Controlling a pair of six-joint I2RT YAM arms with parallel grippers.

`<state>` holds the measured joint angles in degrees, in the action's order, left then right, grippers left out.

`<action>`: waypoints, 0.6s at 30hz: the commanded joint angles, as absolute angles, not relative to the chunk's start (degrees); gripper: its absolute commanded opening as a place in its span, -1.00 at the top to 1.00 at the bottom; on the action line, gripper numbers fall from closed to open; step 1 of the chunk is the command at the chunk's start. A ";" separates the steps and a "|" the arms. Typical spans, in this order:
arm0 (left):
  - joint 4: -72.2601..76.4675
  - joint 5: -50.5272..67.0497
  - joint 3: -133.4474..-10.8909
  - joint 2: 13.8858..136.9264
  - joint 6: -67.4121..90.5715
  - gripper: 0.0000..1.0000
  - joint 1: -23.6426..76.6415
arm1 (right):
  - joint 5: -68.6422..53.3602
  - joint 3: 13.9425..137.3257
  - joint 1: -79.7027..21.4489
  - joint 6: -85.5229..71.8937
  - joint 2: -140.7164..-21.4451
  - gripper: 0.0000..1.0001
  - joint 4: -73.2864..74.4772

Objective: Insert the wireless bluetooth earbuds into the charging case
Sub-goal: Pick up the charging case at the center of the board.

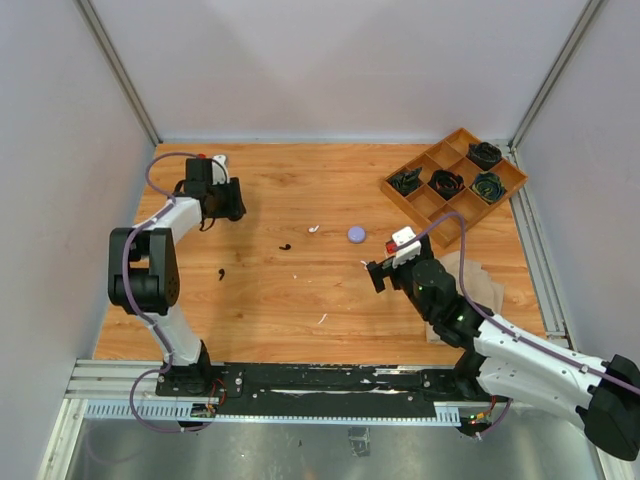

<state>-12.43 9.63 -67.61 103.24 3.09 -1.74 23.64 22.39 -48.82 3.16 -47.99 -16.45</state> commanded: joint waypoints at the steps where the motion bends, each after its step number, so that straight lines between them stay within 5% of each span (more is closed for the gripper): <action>1: -3.77 10.62 -61.73 96.33 8.27 -0.04 2.99 | 20.58 25.50 -48.83 0.20 -47.10 -0.97 -12.78; 18: 17.39 9.22 -42.56 78.79 1.61 -0.09 21.03 | 17.15 33.90 -48.78 -6.02 -50.56 -0.97 1.30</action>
